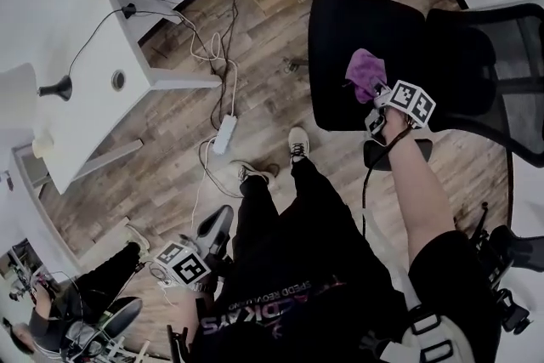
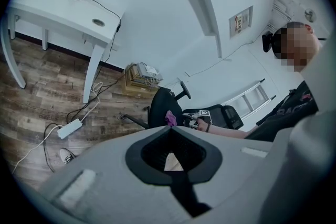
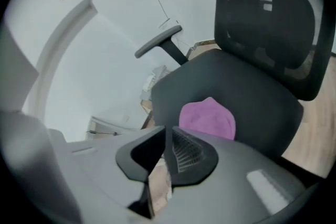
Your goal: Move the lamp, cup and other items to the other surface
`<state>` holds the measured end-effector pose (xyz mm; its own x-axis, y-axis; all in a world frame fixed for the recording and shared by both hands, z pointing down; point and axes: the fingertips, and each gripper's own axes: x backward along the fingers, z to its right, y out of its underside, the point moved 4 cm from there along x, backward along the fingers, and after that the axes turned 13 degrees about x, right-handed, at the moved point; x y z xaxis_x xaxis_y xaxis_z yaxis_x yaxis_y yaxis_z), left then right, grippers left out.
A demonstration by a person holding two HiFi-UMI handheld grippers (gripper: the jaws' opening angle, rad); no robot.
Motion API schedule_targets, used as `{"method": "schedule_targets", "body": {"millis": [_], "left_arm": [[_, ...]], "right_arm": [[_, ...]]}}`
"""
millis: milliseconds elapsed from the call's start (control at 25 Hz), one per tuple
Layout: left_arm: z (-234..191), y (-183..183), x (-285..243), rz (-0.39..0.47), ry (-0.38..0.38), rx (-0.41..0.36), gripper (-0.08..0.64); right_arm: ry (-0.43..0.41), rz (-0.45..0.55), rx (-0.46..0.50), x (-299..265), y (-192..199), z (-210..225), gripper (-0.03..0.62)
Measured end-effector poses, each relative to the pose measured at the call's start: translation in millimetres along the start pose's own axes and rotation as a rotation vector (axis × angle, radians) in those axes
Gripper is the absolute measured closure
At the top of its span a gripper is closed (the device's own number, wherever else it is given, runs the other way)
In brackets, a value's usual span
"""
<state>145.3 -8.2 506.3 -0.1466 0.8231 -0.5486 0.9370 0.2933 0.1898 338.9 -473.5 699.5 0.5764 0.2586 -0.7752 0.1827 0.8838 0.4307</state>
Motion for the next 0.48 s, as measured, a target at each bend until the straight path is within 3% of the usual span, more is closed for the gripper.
{"method": "schedule_targets", "body": {"millis": [120,240,360,480], "left_arm": [[0,3,2,0.031,0.002,0.006,0.557],[-2,10,-1,0.048,0.017,0.022,0.557],[2,13,1,0.059,0.024,0.024,0.557],[1,6,9,0.099,0.024,-0.012,0.557]], "right_arm": [[-0.238,0.04,0.01,14,2,-53,0.58],[-0.453,0.019,0.07,26,13,-107,0.586],[-0.584,-0.012,0.131,42,25,-143,0.586],[-0.657,-0.046,0.188,53,31,-165,0.586]]}}
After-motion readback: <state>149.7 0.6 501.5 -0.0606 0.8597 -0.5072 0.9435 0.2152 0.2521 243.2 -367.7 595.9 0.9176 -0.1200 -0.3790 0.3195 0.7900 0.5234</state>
